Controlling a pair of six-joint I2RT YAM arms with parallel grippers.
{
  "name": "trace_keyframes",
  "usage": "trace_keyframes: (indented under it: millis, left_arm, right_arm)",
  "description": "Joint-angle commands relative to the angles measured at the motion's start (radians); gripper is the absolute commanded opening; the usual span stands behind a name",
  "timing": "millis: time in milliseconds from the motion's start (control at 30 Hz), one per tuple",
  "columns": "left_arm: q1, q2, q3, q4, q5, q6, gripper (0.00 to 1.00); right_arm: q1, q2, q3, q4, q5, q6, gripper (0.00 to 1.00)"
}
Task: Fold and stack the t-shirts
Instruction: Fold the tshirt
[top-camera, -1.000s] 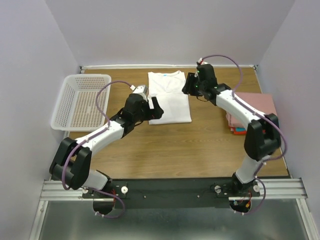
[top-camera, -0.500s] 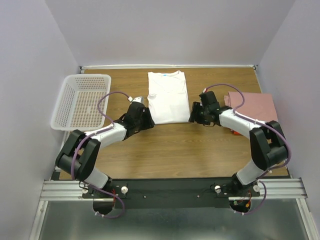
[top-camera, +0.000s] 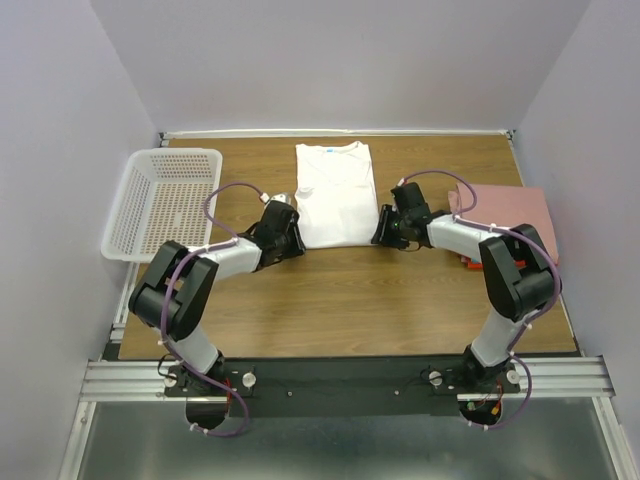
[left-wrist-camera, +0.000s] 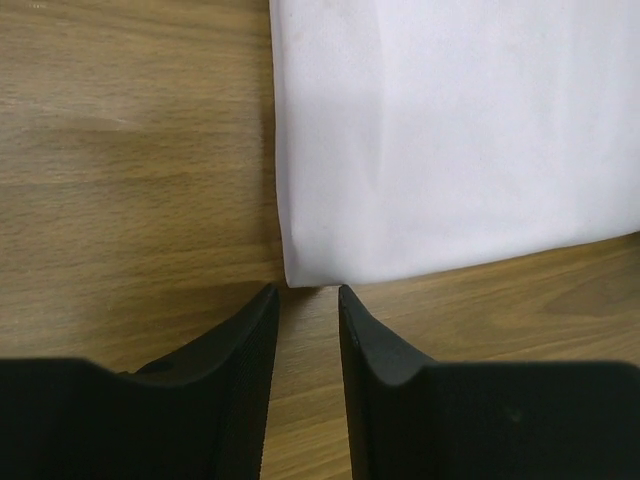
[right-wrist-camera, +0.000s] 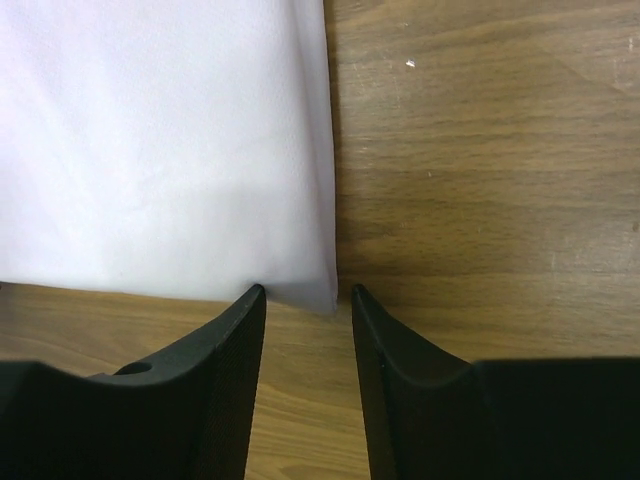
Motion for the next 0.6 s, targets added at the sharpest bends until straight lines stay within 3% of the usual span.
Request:
trace_keyframes:
  millis: [0, 100, 167, 200, 367, 567]
  left_arm:
    - [0.006, 0.046, 0.03, 0.002, -0.015, 0.007, 0.38]
    - [0.008, 0.072, 0.048, 0.0, -0.013, 0.014, 0.33]
    - [0.011, 0.085, 0.056, 0.0, -0.001, 0.023, 0.18]
    - [0.011, 0.085, 0.059, -0.001, 0.001, 0.023, 0.0]
    - [0.009, 0.045, 0.045, 0.0, 0.015, 0.042, 0.0]
    - [-0.024, -0.142, -0.089, 0.055, 0.019, 0.016, 0.0]
  right_arm:
    - [-0.001, 0.042, 0.002, 0.002, -0.017, 0.015, 0.45]
    - [-0.001, 0.04, -0.004, 0.004, -0.011, 0.013, 0.36]
    - [-0.002, 0.034, -0.008, 0.004, -0.01, 0.012, 0.32]
    - [-0.001, 0.03, -0.011, 0.002, -0.007, 0.012, 0.25]
    - [-0.001, -0.004, -0.031, 0.002, -0.003, -0.005, 0.0]
    - [0.002, -0.166, -0.158, 0.002, -0.092, -0.024, 0.0]
